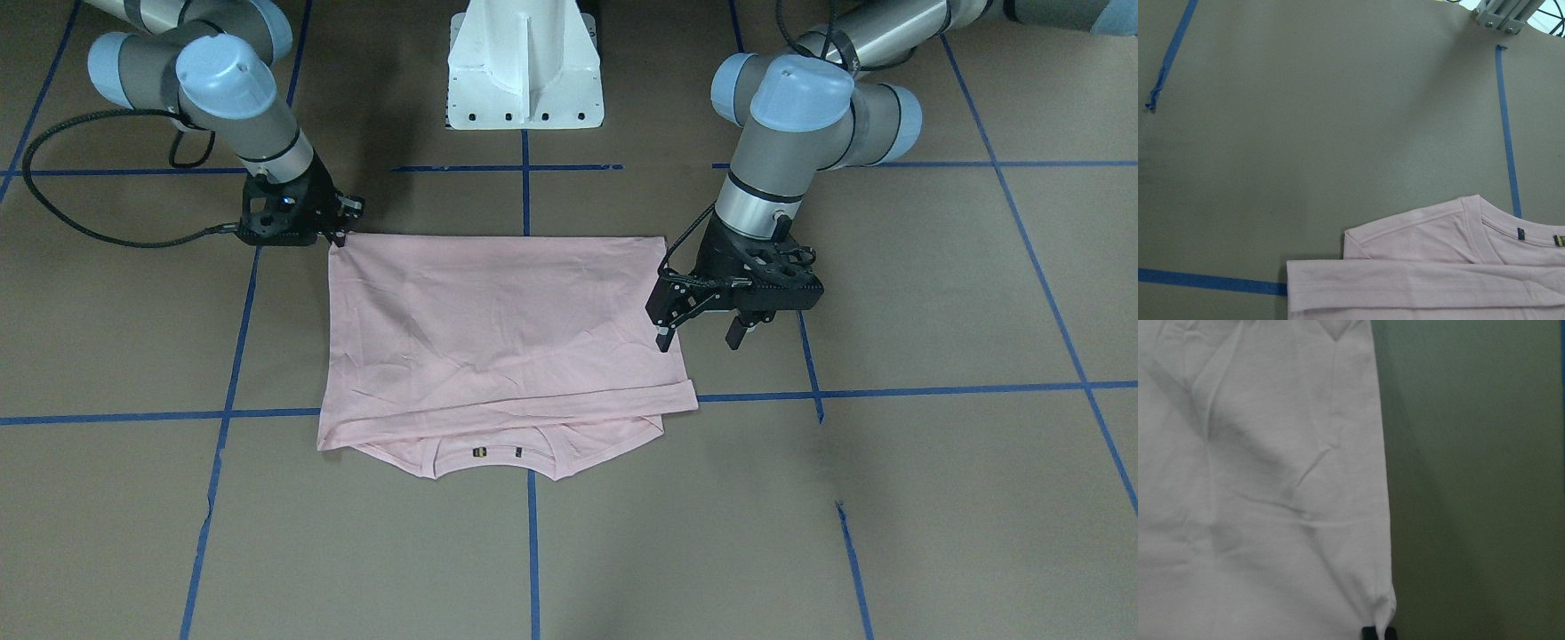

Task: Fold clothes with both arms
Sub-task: 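Grasp the shirt edge with the right gripper and drag it toward the robot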

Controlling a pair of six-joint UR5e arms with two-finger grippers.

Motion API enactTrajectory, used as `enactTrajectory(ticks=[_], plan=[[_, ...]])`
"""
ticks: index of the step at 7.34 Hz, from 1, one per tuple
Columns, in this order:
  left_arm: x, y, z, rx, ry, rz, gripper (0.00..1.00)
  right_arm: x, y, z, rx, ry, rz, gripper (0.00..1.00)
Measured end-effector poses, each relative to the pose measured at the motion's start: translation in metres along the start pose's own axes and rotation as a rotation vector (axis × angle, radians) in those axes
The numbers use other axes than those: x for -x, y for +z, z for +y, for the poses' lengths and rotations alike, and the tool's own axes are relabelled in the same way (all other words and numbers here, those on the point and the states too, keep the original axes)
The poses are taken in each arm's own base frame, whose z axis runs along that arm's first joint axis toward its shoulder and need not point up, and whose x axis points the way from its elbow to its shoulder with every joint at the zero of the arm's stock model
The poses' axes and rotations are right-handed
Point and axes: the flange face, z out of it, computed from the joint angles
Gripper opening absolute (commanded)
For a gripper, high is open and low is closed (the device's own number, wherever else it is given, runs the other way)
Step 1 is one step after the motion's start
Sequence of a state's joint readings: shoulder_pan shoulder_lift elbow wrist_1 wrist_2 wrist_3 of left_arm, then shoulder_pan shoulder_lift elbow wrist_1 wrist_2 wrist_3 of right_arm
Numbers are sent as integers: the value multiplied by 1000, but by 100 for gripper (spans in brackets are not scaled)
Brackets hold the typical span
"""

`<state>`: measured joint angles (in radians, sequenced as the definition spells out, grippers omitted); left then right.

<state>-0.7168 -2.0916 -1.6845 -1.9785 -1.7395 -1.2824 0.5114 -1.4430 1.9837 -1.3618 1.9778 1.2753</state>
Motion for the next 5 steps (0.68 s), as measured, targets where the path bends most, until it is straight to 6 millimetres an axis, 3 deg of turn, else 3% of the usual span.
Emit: enactTrajectory(ticks=[2,4,5], plan=[[-3,-4,1,3,1,9,100,-17,1,86,116,-18,23,0],[-3,-3,4,28,-1,9,100,-7,10,163,231,-7,44,100],[-4,-1,9,54,-1,2,100,-2,9,181,253,-2,42,100]])
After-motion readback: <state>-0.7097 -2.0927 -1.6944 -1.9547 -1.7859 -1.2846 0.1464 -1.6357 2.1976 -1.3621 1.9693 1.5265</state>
